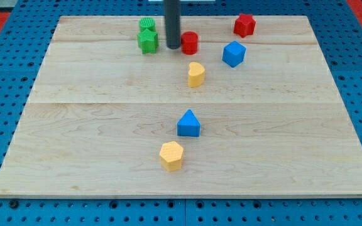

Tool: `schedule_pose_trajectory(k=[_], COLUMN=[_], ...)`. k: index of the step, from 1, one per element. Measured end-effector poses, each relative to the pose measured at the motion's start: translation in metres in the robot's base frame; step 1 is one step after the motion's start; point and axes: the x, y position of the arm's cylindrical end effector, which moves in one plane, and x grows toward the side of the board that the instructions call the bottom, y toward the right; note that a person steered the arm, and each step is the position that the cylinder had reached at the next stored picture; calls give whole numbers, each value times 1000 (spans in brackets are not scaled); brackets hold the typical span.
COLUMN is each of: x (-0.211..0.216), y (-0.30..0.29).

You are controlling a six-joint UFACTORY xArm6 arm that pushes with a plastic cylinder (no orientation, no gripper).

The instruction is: Push red circle diagonally below red star

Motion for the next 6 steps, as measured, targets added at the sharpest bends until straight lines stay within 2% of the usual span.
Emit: schedule_pose_trajectory(k=[2,4,5,6], x=[0,-8,-13,1], y=[16,82,87,86])
